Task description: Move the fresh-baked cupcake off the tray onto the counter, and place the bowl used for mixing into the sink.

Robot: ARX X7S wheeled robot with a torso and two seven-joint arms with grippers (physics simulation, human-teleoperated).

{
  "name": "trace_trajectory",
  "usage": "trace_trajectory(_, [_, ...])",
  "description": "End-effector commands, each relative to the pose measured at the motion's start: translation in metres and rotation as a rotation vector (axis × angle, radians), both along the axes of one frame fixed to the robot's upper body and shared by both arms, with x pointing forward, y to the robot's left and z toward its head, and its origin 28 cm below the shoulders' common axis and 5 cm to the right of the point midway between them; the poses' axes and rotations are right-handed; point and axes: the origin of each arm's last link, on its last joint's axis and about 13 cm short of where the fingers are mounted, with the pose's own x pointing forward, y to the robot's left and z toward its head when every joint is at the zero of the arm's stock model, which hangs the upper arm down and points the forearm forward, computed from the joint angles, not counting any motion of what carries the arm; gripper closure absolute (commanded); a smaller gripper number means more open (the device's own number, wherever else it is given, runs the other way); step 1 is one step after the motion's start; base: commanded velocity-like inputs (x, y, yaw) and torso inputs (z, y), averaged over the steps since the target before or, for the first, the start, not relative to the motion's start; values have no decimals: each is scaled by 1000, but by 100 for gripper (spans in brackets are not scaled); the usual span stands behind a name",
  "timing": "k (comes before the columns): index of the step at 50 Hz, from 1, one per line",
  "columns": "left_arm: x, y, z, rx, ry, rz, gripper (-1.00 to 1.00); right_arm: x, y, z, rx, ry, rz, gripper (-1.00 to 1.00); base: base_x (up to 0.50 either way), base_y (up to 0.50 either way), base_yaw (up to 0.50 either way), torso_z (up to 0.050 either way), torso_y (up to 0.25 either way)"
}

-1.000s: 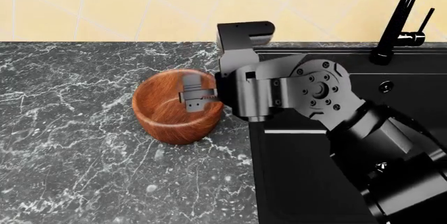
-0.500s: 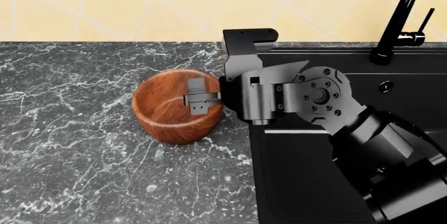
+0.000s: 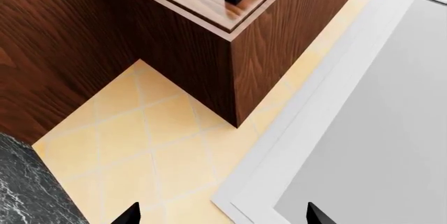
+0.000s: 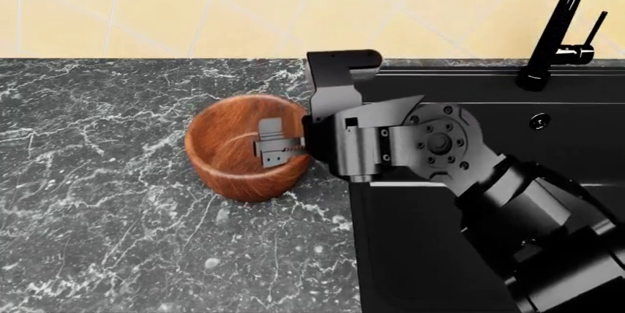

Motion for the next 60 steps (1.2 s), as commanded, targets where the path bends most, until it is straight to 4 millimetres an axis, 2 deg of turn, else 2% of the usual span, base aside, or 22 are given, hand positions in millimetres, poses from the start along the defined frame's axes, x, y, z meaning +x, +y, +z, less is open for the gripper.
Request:
trace_trajectory(1, [0, 0, 0, 1, 0, 0, -100, -1, 1, -8, -5, 23, 15, -100, 0, 0, 0, 0, 0])
trace_trajectory(6, [0, 0, 0, 1, 1, 0, -100, -1, 1, -9, -35, -15, 27, -100, 0, 0, 0, 0, 0])
trace_trajectory(7, [1, 0, 0, 2, 1, 0, -100, -1, 1, -9, -41, -30, 30, 100, 0, 0, 0, 0, 0])
trace_trajectory(24, [0, 0, 0, 0, 1, 0, -100, 0, -4, 9, -8, -69, -10, 100, 0, 0, 0, 0, 0])
trace_trajectory(31, [0, 0, 0, 2, 2, 0, -100, -3, -14, 36, 36, -136, -60, 100, 0, 0, 0, 0, 0])
trace_trajectory(35, [-1, -1, 1, 2, 1, 0, -100, -11, -27, 64, 57, -195, -100, 100, 0, 0, 0, 0, 0])
trace_trajectory(42, [0, 0, 0, 1, 1, 1, -100, -18, -43, 87, 76, -247, -154, 100, 0, 0, 0, 0, 0])
trace_trajectory(60, [0, -1, 0, 4, 3, 2, -100, -32, -77, 104, 2, -273, -247, 100, 0, 0, 0, 0, 0])
